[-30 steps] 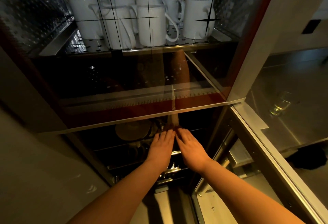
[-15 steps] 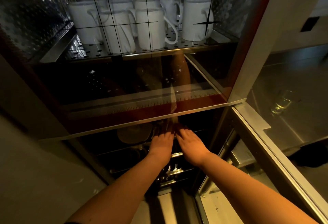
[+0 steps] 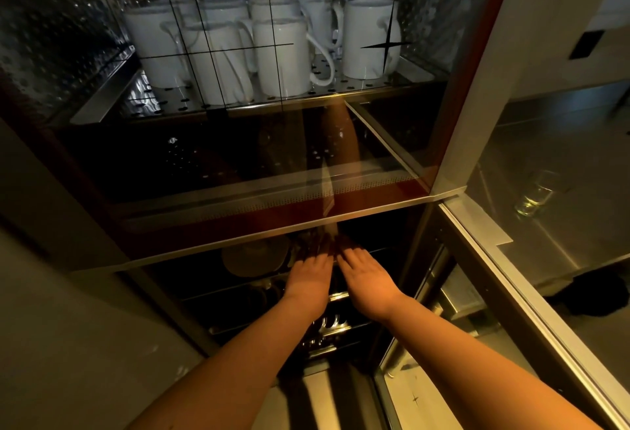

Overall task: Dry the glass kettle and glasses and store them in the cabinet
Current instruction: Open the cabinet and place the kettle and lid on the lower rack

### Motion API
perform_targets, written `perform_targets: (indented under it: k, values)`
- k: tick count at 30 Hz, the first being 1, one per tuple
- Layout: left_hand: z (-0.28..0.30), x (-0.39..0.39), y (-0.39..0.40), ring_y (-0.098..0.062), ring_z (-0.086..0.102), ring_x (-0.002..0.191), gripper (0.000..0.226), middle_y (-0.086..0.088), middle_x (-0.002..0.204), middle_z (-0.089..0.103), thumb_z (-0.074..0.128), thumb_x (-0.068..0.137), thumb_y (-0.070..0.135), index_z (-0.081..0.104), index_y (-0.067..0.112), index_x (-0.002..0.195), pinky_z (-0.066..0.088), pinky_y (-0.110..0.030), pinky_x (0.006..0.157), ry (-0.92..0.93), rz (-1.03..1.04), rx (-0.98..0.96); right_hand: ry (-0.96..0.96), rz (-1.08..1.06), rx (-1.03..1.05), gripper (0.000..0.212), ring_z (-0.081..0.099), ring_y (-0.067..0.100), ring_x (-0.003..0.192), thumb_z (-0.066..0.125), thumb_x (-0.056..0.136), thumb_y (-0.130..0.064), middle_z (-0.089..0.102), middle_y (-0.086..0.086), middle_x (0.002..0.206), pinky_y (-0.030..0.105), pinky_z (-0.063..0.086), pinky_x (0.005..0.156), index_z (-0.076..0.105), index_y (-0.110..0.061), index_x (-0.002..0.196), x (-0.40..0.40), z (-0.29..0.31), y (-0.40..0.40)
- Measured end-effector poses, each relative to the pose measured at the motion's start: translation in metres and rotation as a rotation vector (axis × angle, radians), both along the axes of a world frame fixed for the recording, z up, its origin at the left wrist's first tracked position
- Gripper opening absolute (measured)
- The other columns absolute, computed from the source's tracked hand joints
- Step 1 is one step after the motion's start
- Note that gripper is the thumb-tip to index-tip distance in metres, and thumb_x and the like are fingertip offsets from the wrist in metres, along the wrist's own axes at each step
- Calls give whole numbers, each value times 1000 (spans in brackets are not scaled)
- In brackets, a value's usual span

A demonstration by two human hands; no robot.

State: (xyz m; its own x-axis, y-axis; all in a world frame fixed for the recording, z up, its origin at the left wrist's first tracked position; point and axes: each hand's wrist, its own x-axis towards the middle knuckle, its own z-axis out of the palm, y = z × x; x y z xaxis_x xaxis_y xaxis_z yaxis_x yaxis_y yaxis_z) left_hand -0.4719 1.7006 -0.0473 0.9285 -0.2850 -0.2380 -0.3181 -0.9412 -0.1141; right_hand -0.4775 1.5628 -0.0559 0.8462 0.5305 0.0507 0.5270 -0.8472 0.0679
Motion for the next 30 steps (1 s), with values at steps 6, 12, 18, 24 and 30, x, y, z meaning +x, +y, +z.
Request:
perform_targets:
  k: [6, 12, 18, 24, 30]
  values:
    - [13, -5, -1, -24, 38, 129, 66, -7, 146, 32, 52, 93, 18, 16, 12, 148, 33, -33, 101, -53, -43, -101, -4, 5, -6, 61, 46, 32, 121, 62, 78, -13, 49, 14, 133, 40, 32, 107, 44, -4, 136, 0, 21, -8]
    - [39, -21, -24, -23, 21, 141, 68, -9, 156, 16, 44, 97, 28, 6, 10, 151, 18, -33, 116, -221, -169, -341, -137, -62, -147, 62, 29, 38, 135, 50, 87, -21, 35, 23, 145, 46, 12, 115, 33, 2, 141, -14, 58, -36]
    - [67, -46, -82, -19, -14, 145, 77, -8, 159, -14, 41, 97, 27, -11, 8, 149, -4, -31, 118, -315, -302, -456, -166, -259, -209, 72, -10, 36, 143, 38, 94, -29, -6, 19, 156, 45, -4, 116, -1, -1, 148, -53, 101, -83]
    - [82, -78, -138, -15, -8, 146, 67, -5, 160, -5, 36, 98, 20, -2, 10, 151, -4, -27, 118, -255, -415, -548, -77, -341, 33, 65, 10, 25, 144, 40, 97, -27, 12, 14, 156, 33, 4, 118, 9, -4, 149, -108, 118, -132]
    - [91, -120, -171, -15, 18, 144, 63, -4, 155, 21, 42, 94, 13, 17, 16, 151, 16, -34, 119, -142, -454, -684, 21, -437, 373, 56, 9, 14, 144, 35, 101, -29, 16, 1, 157, 16, 0, 107, 13, -16, 151, -164, 118, -161]
